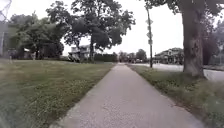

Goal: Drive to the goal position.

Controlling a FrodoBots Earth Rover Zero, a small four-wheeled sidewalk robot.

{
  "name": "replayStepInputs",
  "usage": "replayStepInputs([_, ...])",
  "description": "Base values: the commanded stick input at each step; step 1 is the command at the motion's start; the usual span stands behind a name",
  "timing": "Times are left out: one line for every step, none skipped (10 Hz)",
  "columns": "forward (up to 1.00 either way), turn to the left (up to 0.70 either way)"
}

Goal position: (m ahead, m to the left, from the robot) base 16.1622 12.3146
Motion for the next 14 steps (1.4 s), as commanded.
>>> replayStepInputs([0.7, 0.0])
replayStepInputs([0.7, 0.0])
replayStepInputs([0.7, 0.0])
replayStepInputs([0.7, 0.0])
replayStepInputs([0.7, 0.0])
replayStepInputs([0.7, 0.0])
replayStepInputs([0.7, 0.0])
replayStepInputs([0.7, 0.0])
replayStepInputs([0.7, 0.0])
replayStepInputs([0.7, 0.0])
replayStepInputs([0.7, 0.0])
replayStepInputs([0.7, 0.0])
replayStepInputs([0.68, 0.0])
replayStepInputs([0.63, 0.0])
